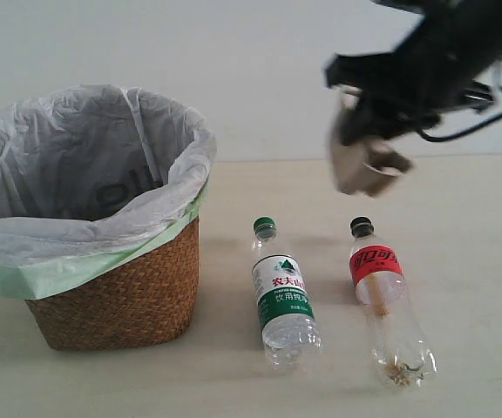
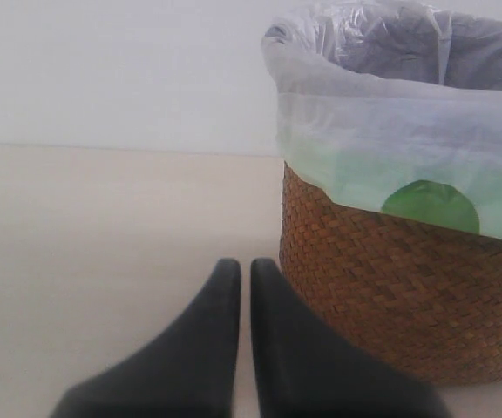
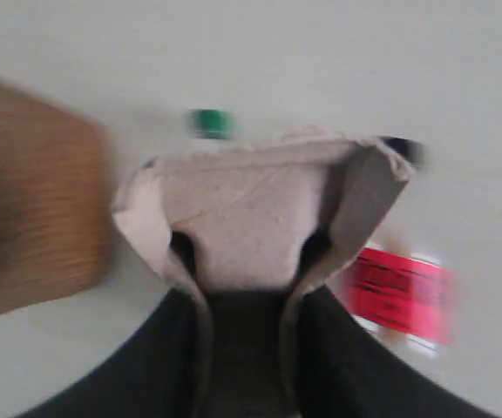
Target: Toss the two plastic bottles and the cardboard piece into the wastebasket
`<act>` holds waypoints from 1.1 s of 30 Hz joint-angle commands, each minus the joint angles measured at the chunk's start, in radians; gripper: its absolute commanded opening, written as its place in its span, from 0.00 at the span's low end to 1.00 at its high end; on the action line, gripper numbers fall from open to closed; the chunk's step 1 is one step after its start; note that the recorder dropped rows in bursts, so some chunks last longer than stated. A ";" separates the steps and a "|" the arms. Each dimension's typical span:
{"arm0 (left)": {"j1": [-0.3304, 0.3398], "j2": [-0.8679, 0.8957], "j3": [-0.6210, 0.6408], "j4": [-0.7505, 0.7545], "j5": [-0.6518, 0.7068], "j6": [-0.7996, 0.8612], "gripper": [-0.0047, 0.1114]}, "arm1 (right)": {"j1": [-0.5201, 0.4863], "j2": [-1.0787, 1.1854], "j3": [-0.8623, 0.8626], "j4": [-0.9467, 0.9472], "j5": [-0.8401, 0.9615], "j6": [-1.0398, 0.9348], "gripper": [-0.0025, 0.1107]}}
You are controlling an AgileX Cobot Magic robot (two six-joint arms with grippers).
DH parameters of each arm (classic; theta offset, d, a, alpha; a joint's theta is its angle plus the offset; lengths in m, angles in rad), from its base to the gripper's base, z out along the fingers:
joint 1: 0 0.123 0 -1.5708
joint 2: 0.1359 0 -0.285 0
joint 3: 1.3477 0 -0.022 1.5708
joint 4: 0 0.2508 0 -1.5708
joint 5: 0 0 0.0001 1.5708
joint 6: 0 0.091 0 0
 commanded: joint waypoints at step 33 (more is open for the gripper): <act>0.001 -0.004 0.004 -0.008 0.001 0.007 0.07 | 0.255 0.080 -0.106 -0.448 0.244 0.343 0.61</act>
